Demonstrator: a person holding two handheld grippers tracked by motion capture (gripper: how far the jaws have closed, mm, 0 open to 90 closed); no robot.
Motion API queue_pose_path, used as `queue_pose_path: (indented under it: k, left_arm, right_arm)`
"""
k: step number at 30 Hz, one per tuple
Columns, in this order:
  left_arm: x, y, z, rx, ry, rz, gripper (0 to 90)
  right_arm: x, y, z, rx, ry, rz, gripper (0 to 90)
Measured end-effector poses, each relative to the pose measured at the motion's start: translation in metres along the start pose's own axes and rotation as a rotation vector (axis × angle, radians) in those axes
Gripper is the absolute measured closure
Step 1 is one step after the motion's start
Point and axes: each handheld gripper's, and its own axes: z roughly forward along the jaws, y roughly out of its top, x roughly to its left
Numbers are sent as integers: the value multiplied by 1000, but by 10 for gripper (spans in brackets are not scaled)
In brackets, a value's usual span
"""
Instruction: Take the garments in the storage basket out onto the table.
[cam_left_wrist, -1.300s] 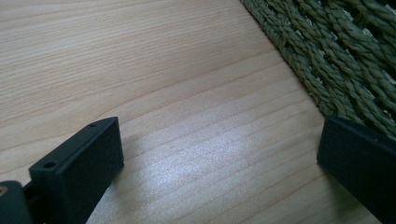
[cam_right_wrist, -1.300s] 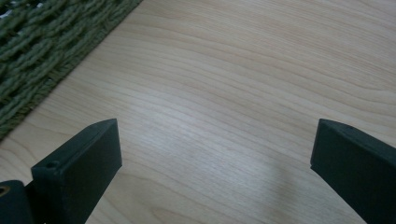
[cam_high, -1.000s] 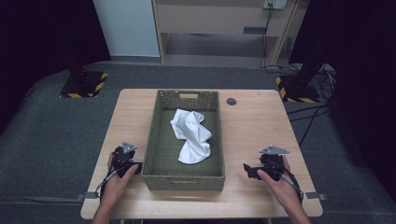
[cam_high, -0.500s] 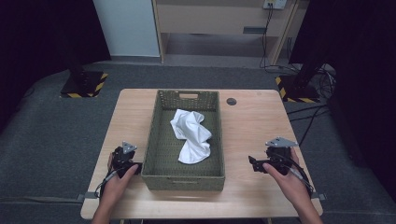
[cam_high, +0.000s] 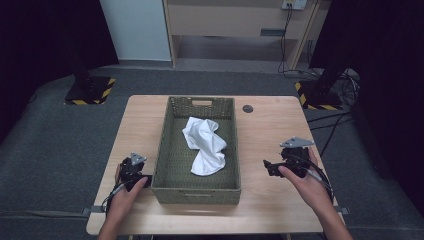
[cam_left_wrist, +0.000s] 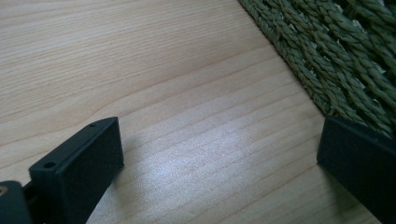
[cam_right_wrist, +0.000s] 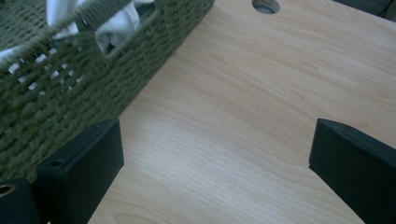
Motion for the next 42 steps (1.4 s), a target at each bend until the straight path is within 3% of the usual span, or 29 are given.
queue_pose_path:
  k: [6, 19, 42]
  left_arm:
    - [0, 0, 0, 0, 0, 0, 0]
    - [0, 0, 0, 0, 0, 0, 0]
    - [0, 0, 0, 0, 0, 0, 0]
  right_arm:
    - [5, 12, -4, -10, 5, -24, 30]
    - [2, 24, -9, -15, 10, -17, 32]
    - [11, 54, -2, -8, 17, -74, 37]
